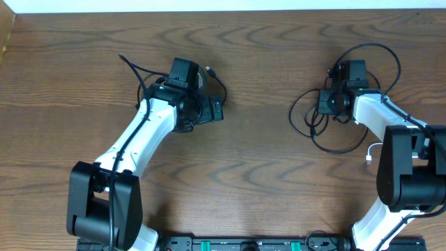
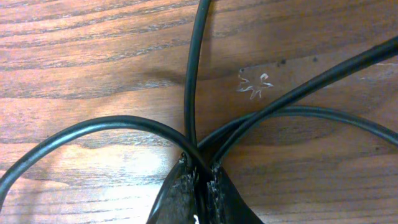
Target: Untangle cables
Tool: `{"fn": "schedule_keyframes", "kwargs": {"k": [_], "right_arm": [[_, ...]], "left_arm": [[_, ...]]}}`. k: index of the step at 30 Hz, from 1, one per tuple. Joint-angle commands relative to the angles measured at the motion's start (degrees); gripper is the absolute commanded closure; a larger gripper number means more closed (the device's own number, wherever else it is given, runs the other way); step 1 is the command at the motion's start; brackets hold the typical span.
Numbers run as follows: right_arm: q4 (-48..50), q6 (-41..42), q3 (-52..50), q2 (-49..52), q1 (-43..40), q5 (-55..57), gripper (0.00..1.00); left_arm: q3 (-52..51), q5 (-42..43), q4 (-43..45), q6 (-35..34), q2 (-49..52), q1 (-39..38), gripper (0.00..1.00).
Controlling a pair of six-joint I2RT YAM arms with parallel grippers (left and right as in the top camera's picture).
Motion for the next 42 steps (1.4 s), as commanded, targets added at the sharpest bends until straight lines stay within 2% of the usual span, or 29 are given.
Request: {"fn": "schedule_keyframes", "kwargs": {"k": [1, 6, 10, 14, 18, 22, 27, 36, 40, 41, 42], "right_arm": [[-3.5, 0.7, -3.5, 5.1, 0.5, -4.1, 0.99], [-1.2, 0.4, -3.1, 5.1, 0.4, -4.1, 0.99], [-0.3, 0.4, 1.6, 5.1, -0.5, -3.8, 0.99], [-2.9, -2.3, 10.8, 5.1, -2.0, -3.1, 0.99], [-6.5, -6.7, 22.6, 5.1, -3.9, 3.4, 0.99], [-5.3, -10.1, 30.6, 5.1, -6.3, 8.0, 0.99], [0.2, -11.1, 31.6, 6.3, -10.1, 8.3, 0.99], [0.2, -11.1, 31.6, 18.0, -13.3, 4.5, 0.99], [1.4, -11.1, 31.6, 20.8, -12.4, 3.6, 0.88], [1.8, -11.1, 31.6, 20.9, -12.2, 4.0, 0.82], [2.3, -11.1, 31.6, 20.9, -12.0, 4.5, 0.67]], "left_arm": [[-0.2, 0.3, 0.0, -0.1, -0.1, 0.0, 0.00], [-0.2, 0.3, 0.0, -0.1, -0.1, 0.0, 0.00], [-0.2, 0.3, 0.0, -0.1, -0.1, 0.0, 0.00], [-0.2, 0.3, 0.0, -0.1, -0.1, 0.0, 0.00], [-0.2, 0.2, 0.0, -0.1, -0.1, 0.0, 0.00], [-0.2, 0.3, 0.0, -0.1, -0.1, 0.0, 0.00], [-0.2, 0.3, 0.0, -0.1, -0.1, 0.0, 0.00], [-0.2, 0.3, 0.0, -0.1, -0.1, 0.0, 0.00], [-0.2, 0.3, 0.0, -0.1, -0.1, 0.0, 0.00], [-0.2, 0.3, 0.0, -0.1, -0.1, 0.0, 0.00], [-0.2, 0.3, 0.0, -0.1, -0.1, 0.0, 0.00]]}}
